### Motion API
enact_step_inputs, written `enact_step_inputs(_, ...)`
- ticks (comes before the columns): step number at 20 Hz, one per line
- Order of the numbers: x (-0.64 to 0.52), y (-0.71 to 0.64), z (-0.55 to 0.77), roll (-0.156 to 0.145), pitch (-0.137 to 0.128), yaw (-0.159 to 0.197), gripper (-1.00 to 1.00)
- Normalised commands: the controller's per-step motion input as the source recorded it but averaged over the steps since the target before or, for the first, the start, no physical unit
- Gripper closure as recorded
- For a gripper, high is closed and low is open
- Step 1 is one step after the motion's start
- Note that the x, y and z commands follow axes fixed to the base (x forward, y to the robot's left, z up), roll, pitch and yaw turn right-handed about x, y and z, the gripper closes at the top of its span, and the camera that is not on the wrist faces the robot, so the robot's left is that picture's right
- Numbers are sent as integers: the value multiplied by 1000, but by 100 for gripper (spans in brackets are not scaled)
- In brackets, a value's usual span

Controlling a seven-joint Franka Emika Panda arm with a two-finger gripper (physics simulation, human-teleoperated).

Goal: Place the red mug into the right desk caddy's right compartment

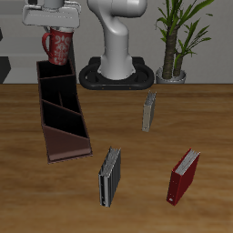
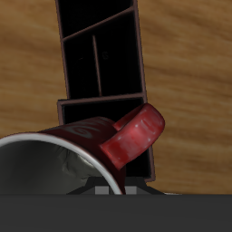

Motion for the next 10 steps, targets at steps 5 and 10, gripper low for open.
enact_step_inputs(5,1,-22,-147,-4,30,31,100)
enact_step_inputs(10,10,-85,-59,-15,18,12,100)
